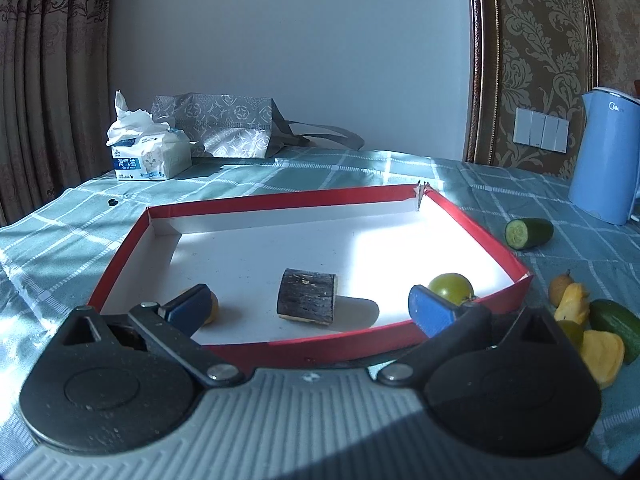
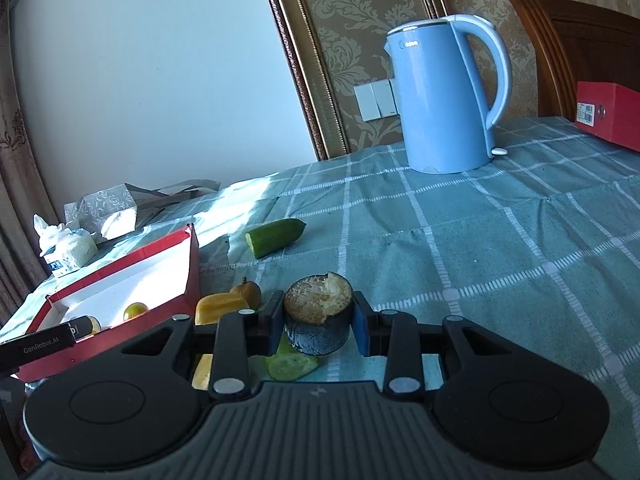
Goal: Organize fruits
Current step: 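Carry the eggplant slice into the red tray and open the right gripper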
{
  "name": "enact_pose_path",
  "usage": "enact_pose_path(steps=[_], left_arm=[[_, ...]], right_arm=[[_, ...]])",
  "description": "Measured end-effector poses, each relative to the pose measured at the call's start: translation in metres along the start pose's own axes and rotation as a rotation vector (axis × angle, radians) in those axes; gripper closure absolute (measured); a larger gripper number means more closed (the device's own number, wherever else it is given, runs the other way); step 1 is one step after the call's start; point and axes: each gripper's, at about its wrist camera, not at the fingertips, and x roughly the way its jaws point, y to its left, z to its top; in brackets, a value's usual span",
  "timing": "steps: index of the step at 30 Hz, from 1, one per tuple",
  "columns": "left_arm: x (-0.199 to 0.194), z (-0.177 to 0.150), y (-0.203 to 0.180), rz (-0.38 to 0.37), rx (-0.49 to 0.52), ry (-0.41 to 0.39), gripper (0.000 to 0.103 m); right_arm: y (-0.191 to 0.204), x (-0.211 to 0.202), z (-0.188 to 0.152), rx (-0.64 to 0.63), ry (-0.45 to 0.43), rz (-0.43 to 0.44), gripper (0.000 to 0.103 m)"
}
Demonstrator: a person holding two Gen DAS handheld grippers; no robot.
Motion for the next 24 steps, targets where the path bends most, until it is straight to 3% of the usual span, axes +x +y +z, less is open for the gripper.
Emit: enact_pose_path(steps=[5, 10, 13, 19, 24], left_arm=[[-0.014, -0.008, -0.01, -0.066, 0.055, -0.01, 0.0], [-0.023, -0.012, -0.016, -0.087, 0.079, -0.02, 0.0], [-0.025, -0.014, -0.017, -0.086, 0.085, -0.008, 0.007], [-0.031, -0.019, -0.016, -0.018, 0.081, 0.016, 0.003], [-0.045, -0.023, 0.009, 0.07, -0.09, -0.013, 0.0]], right_arm=[[0.029, 0.014, 0.012, -0.074, 0.008, 0.058, 0.069], [0.053, 0.03, 0.022, -0.105, 0.022, 0.125, 0.069], [0.066, 0.041, 0.027, -0.125, 0.04, 0.157, 0.069], [0.093, 0.067, 0.035, -0.155, 0.084, 0.245, 0.069], [0.113, 0.085, 0.032, -0.2, 0.113, 0.267, 0.069]])
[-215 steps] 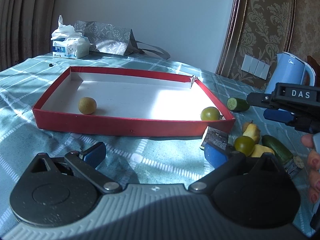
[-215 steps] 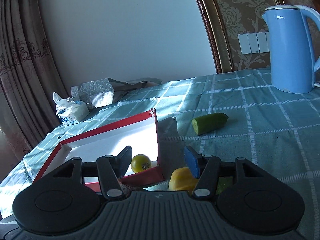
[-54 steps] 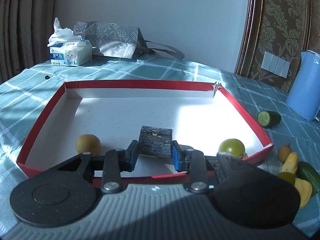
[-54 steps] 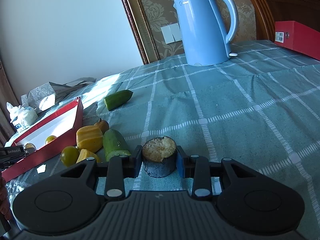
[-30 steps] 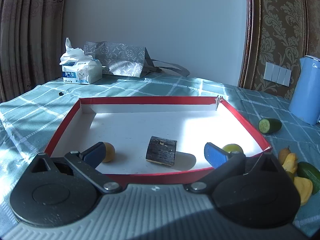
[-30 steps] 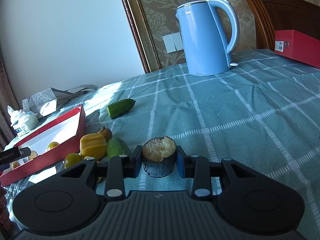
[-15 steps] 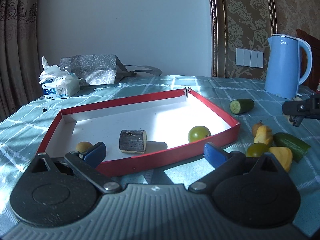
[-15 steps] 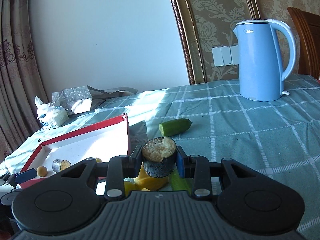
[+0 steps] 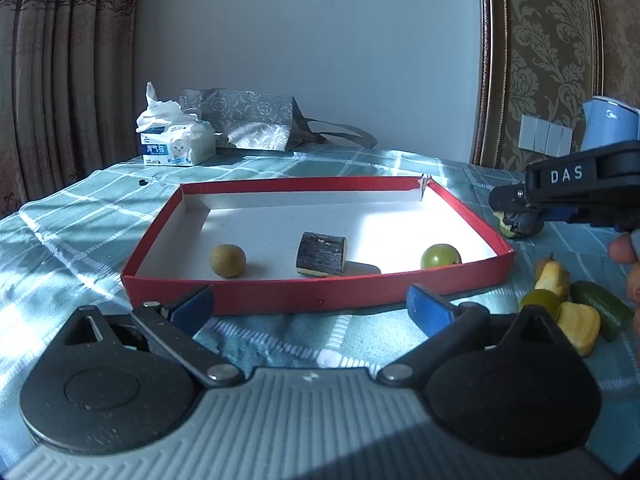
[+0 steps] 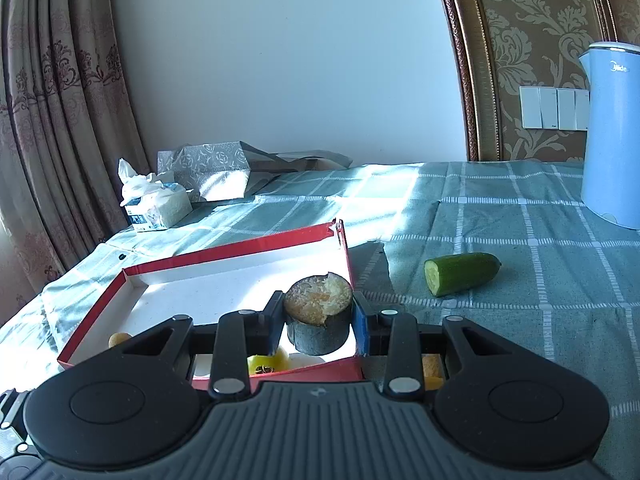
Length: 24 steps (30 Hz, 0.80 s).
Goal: Organize fruits
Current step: 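Carry the eggplant slice into the red tray and open the right gripper, then move the right gripper toward the cut cucumber chunk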
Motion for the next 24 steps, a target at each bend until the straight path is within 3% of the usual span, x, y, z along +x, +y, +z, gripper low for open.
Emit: enact_pose_path(steps=[4, 7, 14, 24], left_arm=[[-0.005, 0.001, 0.01, 0.054, -0.05, -0.018, 0.0], [0.001, 0.003, 0.011, 0.073, -0.049, 0.022, 0.0], [0.008, 0.001, 0.017, 0.061, -0.081, 0.075, 0.0], [0.013, 0.001, 0.017, 0.038, -0.084, 0.103, 0.0]], right_arm=[[0.007, 0.015, -0.001, -0.024, 0.032, -0.004, 0.069], [0.013, 0.029, 0.002, -0.057, 0.067, -0.016, 0.069], [0.022, 0.054, 0.002, -0.112, 0.102, -0.055, 0.069], [0.006, 0.025, -0.001, -0.013, 0.025, -0.049, 0.066]])
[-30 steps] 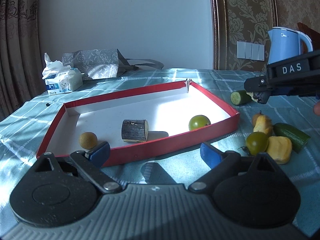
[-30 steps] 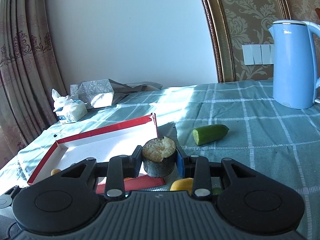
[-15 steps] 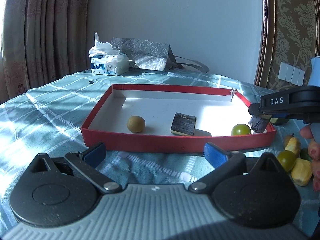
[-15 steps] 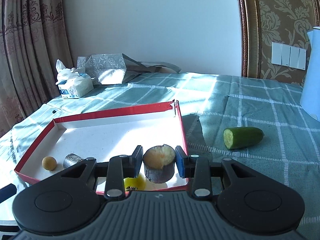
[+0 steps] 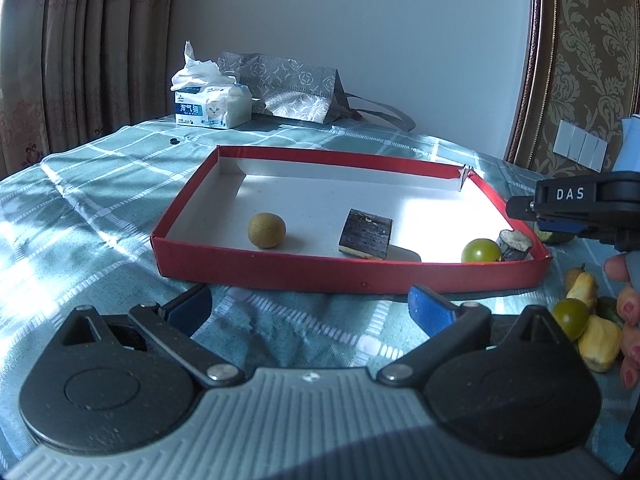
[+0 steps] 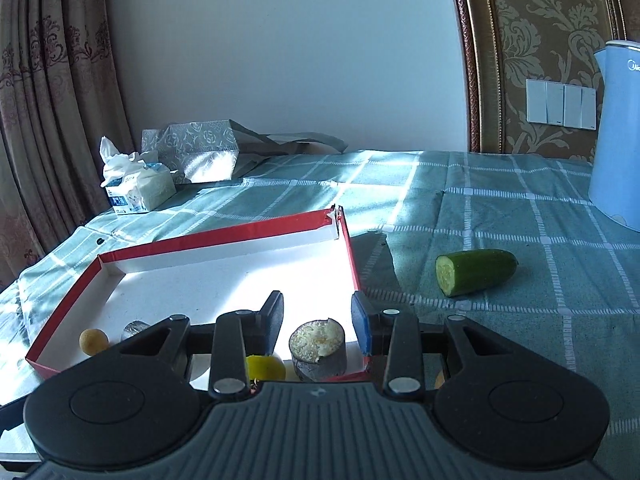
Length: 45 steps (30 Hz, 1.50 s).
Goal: Organize fruits
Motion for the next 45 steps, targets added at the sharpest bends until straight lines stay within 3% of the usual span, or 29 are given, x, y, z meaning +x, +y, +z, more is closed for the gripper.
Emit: enact_pose_path(steps=[12, 18, 23, 30, 35, 42, 45], left_arm=[[0.002, 0.0, 0.001, -0.01, -0.008, 0.011, 0.0], [0.0, 0.0, 0.001, -0.006, -0.006, 0.0, 0.0], [-0.002, -0.001, -0.001, -0.01, 0.007, -0.005, 0.0], [-0.003, -0.001, -0.001, -0.025, 0.004, -0.011, 0.0], [-0.003, -0.001, -0.002, -0.027, 0.014, -0.011, 0.0], [-0.002, -0.001, -0.006, -0.03, 0.032, -0.009, 0.0], [-0.003, -0.002, -0.01, -0.074, 0.041, -0.009, 0.0]], right_arm=[[-0.046, -0.067, -0.028, 0.039, -0.071, -0.115, 0.062], [-0.075, -0.098, -0.047, 0.112, -0.056, -0.186, 0.061], [-0.082, -0.102, -0.062, 0.073, -0.024, -0.243, 0.061], [-0.078, -0.088, -0.058, 0.052, 0.009, -0.197, 0.061], [-0.083, -0.076, -0.059, 0.091, 0.062, -0.111, 0.061], [-0.092, -0.073, -0.067, 0.116, 0.035, -0.064, 0.061], [-0.095, -0.074, -0.068, 0.109, 0.054, -0.076, 0.068]])
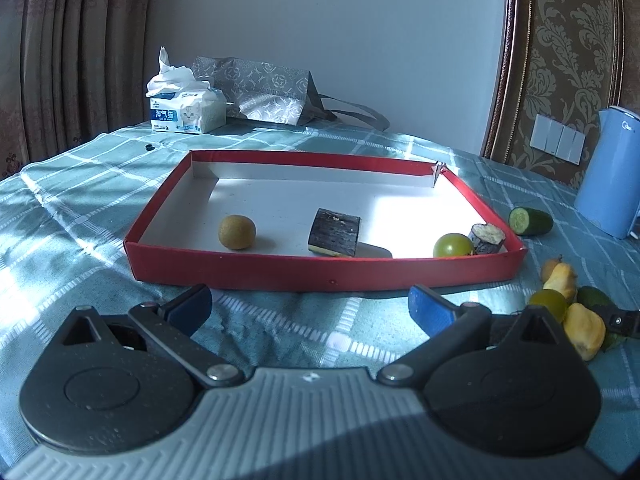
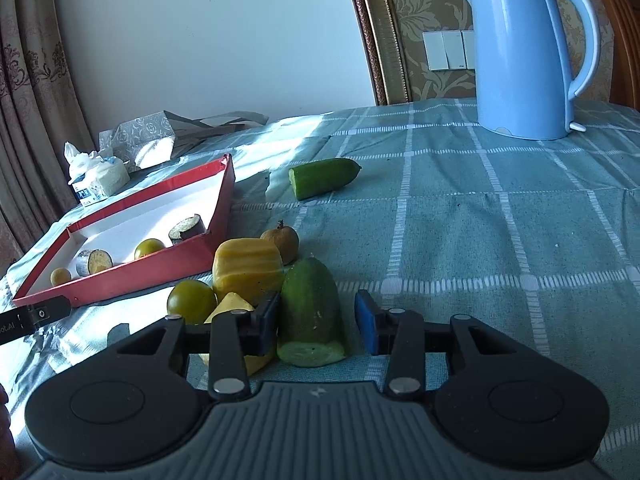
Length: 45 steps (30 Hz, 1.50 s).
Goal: Organize fruits
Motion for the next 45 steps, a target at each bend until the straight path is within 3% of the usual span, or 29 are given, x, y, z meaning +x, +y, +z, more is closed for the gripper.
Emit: enact_pose_path(steps=[5, 7, 9, 11, 14, 19, 22, 29, 35, 39, 43, 45], left_arm=[[-0.007, -0.005, -0.021, -0.119, -0.01, 0.029, 0.0], [-0.011, -0.005, -0.037, -0.22, -0.001, 0.045, 0.0], [-0.014, -0.006, -0.058, -0.275, 0.039, 0.053, 0.0], [-0.015, -0.007, -0.083, -0.304, 0.134, 0.047, 0.0], [-0.011, -0.012, -0.112, -0.254, 0.28, 0.018, 0.0], [0.003, -0.008, -0.122, -0.216, 0.321, -0.042, 0.0], [0.012, -0.008, -0.119, -0.224, 0.341, -0.046, 0.009], [0.02, 0.0, -0.103, -0.329, 0.262, -0.005, 0.014], [0.018, -0.002, -0.106, -0.358, 0.281, 0.0, 0.013], [0.02, -0.004, -0.113, -0.384, 0.315, 0.03, 0.014], [0.027, -0.003, -0.11, -0.413, 0.313, 0.062, 0.02], [0.029, -0.003, -0.108, -0.414, 0.299, 0.066, 0.023]], right_arm=[[-0.005, -0.009, 0.0, 0.014, -0.053, -0.028, 0.072], [-0.009, -0.017, 0.001, 0.025, -0.115, -0.081, 0.075], [-0.012, -0.021, 0.001, 0.013, -0.164, -0.192, 0.075], [-0.021, -0.022, 0.003, 0.048, -0.169, -0.185, 0.075], [-0.028, -0.02, 0.004, 0.079, -0.136, -0.09, 0.075], [-0.017, -0.01, 0.003, 0.033, -0.065, -0.018, 0.072], [-0.017, -0.004, 0.0, 0.041, -0.009, 0.008, 0.066], [-0.014, -0.01, -0.002, 0.03, -0.04, -0.031, 0.064], [-0.014, -0.02, 0.0, 0.001, -0.13, -0.118, 0.077], [-0.019, -0.015, 0.003, 0.016, -0.096, -0.065, 0.076], [-0.019, -0.005, 0.002, 0.03, -0.01, -0.034, 0.064], [-0.017, -0.006, 0.001, 0.019, -0.01, -0.042, 0.064]])
